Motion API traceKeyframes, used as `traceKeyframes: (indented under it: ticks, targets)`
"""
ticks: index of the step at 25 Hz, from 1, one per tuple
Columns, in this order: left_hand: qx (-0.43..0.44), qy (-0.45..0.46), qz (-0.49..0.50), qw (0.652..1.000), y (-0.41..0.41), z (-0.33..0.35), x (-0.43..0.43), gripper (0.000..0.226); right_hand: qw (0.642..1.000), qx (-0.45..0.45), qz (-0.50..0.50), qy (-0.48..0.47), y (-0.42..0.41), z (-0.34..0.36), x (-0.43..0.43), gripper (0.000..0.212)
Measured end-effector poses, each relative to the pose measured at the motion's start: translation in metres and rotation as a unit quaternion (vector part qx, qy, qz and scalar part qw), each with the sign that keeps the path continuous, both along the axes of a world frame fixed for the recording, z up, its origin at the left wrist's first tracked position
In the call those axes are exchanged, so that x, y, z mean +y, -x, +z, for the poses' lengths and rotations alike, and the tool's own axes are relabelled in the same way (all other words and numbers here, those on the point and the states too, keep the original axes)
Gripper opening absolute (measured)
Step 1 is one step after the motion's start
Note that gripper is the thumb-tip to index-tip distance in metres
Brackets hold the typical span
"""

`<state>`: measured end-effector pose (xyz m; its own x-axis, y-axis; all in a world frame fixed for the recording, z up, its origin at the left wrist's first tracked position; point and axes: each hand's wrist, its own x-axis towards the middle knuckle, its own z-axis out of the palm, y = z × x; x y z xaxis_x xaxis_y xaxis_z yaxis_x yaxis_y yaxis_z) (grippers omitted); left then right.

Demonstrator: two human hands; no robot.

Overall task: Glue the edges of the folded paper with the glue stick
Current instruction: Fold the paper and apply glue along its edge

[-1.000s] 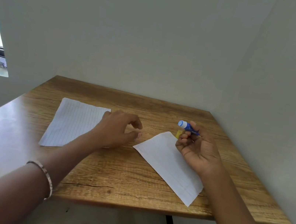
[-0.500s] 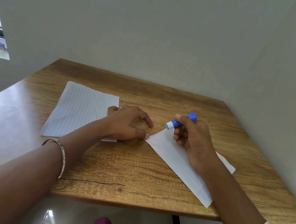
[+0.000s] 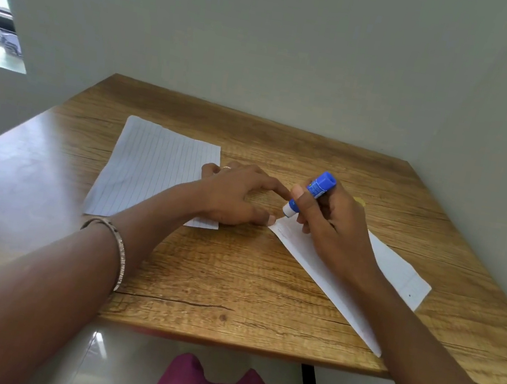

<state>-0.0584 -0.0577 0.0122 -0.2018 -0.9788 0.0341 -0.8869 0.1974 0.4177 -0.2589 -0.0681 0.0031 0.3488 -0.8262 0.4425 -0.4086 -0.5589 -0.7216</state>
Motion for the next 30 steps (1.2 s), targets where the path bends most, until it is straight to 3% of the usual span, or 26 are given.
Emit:
traceKeyframes:
  ticks: [4,15,22,30]
  targets:
    - [0.006,-0.008,0.000,1.000,-0.002,0.001,0.000,0.046,0.999,0.018,0.022,-0.044,0.001,-0.004,-0.004,0.032]
    - [0.018,-0.009,0.007,1.000,0.000,0.004,0.001,0.050,0.994,0.093,0.045,0.034,-0.003,-0.011,-0.001,0.029]
    - [0.024,-0.048,0.000,0.999,0.000,0.007,0.001,0.066,0.992,0.102,0.026,0.073,-0.001,-0.008,-0.005,0.026]
    - [0.021,-0.047,-0.004,0.999,-0.001,0.005,-0.003,0.056,0.989,0.126,-0.008,0.079,0.006,-0.012,-0.019,0.030]
